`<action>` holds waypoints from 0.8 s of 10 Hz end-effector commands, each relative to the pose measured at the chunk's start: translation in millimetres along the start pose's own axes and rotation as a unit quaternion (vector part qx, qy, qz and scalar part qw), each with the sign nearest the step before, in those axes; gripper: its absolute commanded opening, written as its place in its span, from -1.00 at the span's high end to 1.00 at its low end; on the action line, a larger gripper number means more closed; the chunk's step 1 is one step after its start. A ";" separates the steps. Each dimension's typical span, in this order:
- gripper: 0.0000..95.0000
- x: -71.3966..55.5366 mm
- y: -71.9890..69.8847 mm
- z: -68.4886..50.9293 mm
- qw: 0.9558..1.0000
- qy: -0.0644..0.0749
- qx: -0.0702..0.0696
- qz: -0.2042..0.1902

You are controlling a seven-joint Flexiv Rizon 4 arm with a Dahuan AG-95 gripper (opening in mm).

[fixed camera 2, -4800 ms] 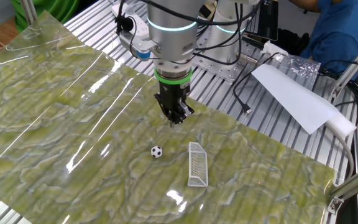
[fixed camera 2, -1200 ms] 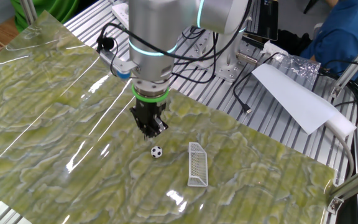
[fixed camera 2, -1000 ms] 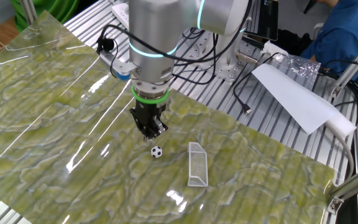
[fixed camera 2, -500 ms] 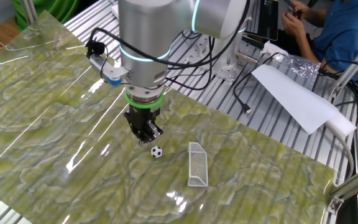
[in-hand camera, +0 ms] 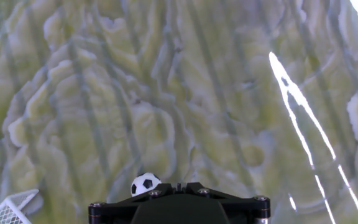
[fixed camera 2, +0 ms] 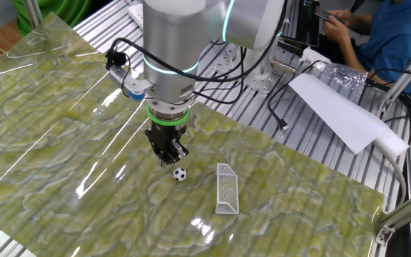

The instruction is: Push the soccer ball into the goal

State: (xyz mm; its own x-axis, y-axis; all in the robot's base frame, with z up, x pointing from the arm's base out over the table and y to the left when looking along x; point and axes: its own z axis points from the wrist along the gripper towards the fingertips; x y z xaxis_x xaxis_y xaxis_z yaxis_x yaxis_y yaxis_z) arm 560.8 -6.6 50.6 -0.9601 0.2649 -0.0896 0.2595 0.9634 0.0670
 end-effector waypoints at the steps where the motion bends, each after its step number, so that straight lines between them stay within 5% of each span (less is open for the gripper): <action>1: 1.00 0.0 -1.1 2.0 1.000 -0.001 0.002 -0.003; 4: 1.00 0.2 -1.1 2.1 1.000 0.002 0.001 -0.012; 8: 1.00 0.3 -1.1 2.1 0.997 0.009 0.003 -0.070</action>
State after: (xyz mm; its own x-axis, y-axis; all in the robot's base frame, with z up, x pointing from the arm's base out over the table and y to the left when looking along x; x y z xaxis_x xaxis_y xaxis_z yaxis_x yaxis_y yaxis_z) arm 559.9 -8.0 48.0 -0.9846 0.1534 -0.0838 0.1495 0.9875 0.0506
